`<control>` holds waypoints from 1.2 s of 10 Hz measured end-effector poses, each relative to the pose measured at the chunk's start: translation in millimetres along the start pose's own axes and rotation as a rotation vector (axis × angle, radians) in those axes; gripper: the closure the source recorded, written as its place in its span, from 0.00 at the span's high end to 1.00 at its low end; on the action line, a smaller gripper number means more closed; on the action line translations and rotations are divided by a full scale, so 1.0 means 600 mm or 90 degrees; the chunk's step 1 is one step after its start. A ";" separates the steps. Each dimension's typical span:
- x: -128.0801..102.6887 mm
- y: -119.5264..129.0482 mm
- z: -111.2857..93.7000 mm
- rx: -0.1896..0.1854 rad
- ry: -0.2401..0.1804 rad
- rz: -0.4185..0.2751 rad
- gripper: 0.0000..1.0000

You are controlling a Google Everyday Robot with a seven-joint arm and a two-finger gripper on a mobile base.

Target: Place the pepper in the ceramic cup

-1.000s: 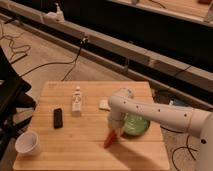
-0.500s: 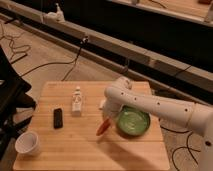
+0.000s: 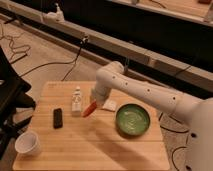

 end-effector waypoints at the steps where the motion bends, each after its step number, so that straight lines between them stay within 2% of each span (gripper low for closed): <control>1: -0.020 -0.039 -0.004 0.012 -0.005 -0.032 0.00; 2: -0.050 -0.083 -0.009 0.019 -0.008 -0.082 0.00; 3: -0.063 -0.099 -0.010 0.021 -0.008 -0.102 0.00; 9: -0.060 -0.096 -0.011 0.019 -0.007 -0.102 0.00; 11: -0.074 -0.132 -0.032 0.036 0.021 -0.145 0.00; 12: -0.100 -0.167 -0.043 0.054 0.031 -0.185 0.00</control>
